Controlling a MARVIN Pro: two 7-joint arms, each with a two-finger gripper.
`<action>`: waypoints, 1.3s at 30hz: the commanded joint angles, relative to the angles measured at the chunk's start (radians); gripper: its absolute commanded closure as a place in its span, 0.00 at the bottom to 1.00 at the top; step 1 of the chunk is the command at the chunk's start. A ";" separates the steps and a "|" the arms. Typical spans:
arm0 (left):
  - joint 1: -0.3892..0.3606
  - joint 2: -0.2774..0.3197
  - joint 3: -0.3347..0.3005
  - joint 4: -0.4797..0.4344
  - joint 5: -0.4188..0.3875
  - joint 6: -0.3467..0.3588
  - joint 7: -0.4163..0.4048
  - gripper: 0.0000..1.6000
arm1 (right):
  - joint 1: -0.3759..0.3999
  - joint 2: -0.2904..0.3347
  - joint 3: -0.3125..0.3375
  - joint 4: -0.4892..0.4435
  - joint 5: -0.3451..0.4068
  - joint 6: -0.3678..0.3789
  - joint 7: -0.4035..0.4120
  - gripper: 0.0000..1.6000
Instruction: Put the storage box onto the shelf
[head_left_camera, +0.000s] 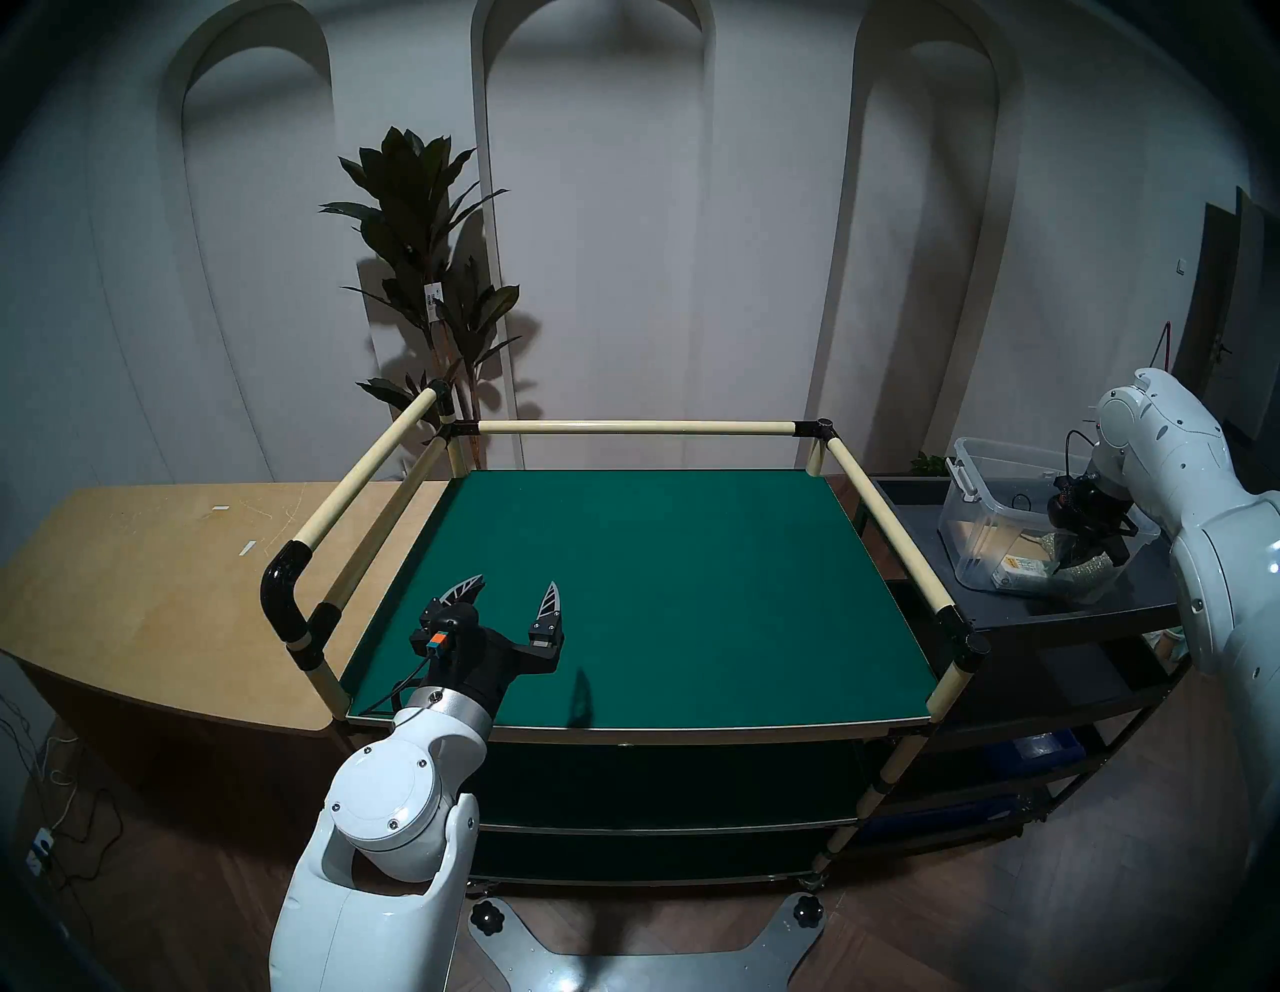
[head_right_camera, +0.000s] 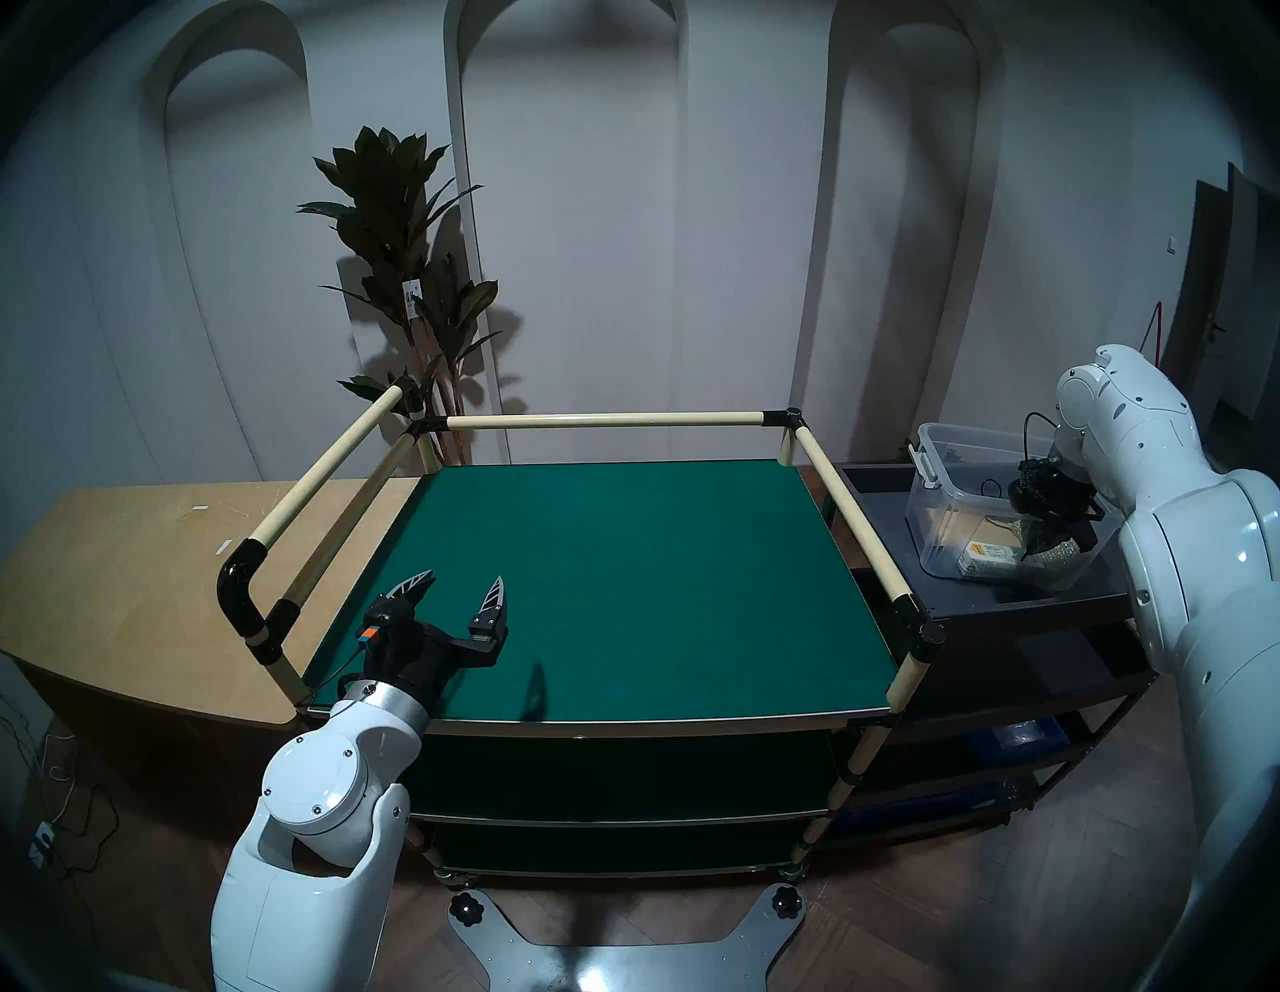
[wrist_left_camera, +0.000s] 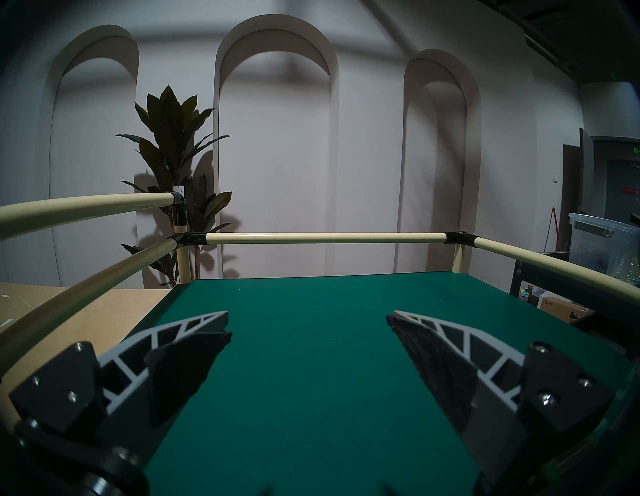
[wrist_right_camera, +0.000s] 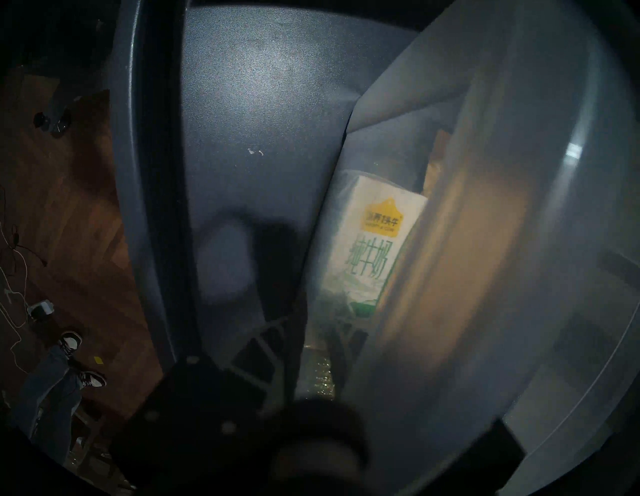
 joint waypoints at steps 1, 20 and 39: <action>-0.006 0.001 -0.002 -0.023 0.000 -0.006 -0.001 0.00 | 0.109 -0.018 -0.016 0.023 -0.010 -0.050 0.106 1.00; -0.008 0.001 -0.001 -0.020 -0.001 -0.006 0.000 0.00 | 0.212 0.043 -0.019 -0.052 -0.065 -0.118 -0.005 1.00; -0.008 0.002 -0.001 -0.019 -0.002 -0.006 0.001 0.00 | 0.290 -0.136 -0.058 0.036 -0.075 -0.262 -0.104 1.00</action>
